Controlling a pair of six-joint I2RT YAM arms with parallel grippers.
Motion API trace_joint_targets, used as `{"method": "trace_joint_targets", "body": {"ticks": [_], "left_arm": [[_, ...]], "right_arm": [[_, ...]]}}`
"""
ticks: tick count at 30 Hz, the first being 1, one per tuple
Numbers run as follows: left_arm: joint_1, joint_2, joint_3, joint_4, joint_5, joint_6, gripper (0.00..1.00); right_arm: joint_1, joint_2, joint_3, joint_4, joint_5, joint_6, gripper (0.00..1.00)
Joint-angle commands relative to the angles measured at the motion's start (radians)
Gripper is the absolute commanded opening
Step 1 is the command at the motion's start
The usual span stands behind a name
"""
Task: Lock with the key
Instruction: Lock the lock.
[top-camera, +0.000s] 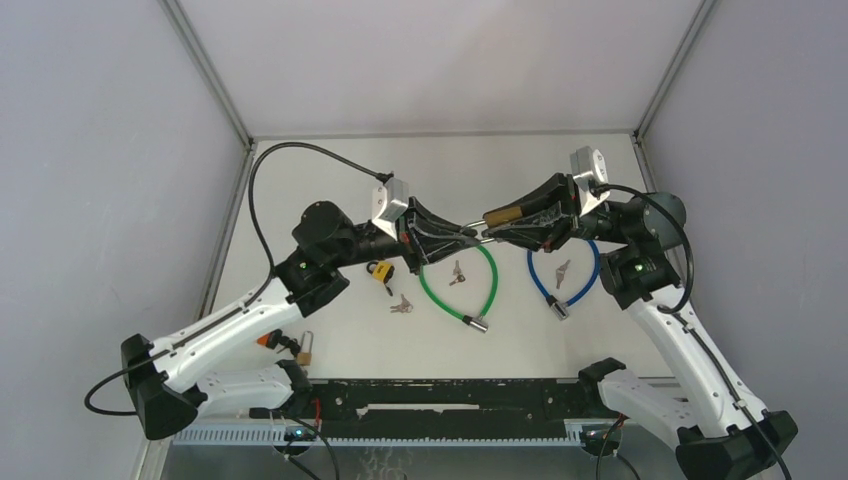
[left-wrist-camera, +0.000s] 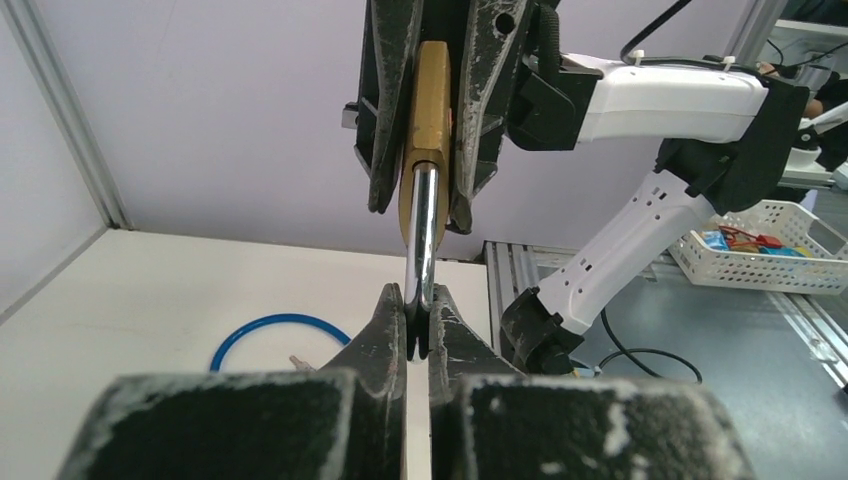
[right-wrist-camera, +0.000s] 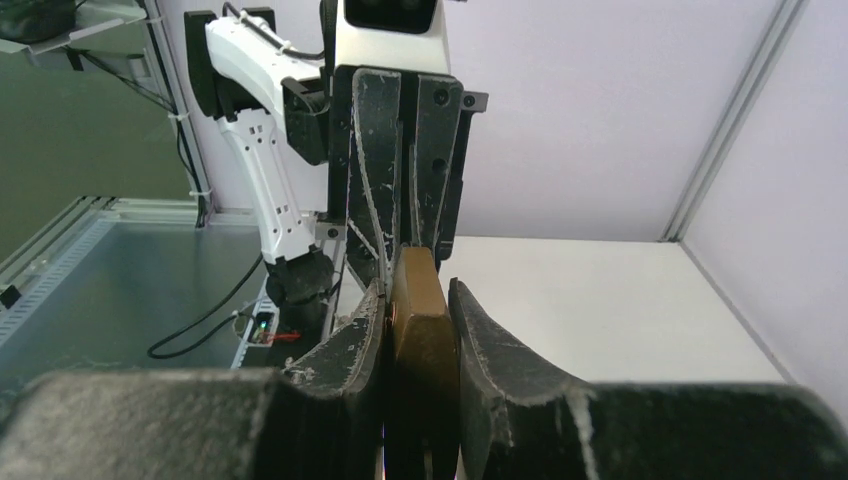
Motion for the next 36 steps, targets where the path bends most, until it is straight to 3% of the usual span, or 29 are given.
{"method": "trace_joint_targets", "body": {"ticks": [1,7,12,23,29,36], "left_arm": [[-0.191,0.082,0.127,0.057,0.136,-0.072,0.0],[-0.182,0.071,0.17,0.04,0.018,-0.009,0.0],[-0.176,0.063,0.176,0.061,0.099,-0.105,0.0],[-0.241,0.113,0.203,0.128,0.158,-0.126,0.0],[-0.258,0.136,0.206,-0.054,0.179,-0.022,0.0],[-0.243,0.202,0.294,-0.286,0.312,0.054,0.0]], "right_arm": [[0.107,0.091,-0.037,-0.047,0.262,-0.103,0.0],[0.101,0.071,-0.109,-0.013,0.292,-0.073,0.0],[0.073,0.057,-0.129,0.031,0.297,-0.042,0.0],[0.107,0.106,-0.183,0.267,0.407,0.072,0.0],[0.108,0.113,-0.169,0.307,0.441,0.086,0.0],[0.13,0.14,-0.093,0.31,0.449,0.082,0.0]]}}
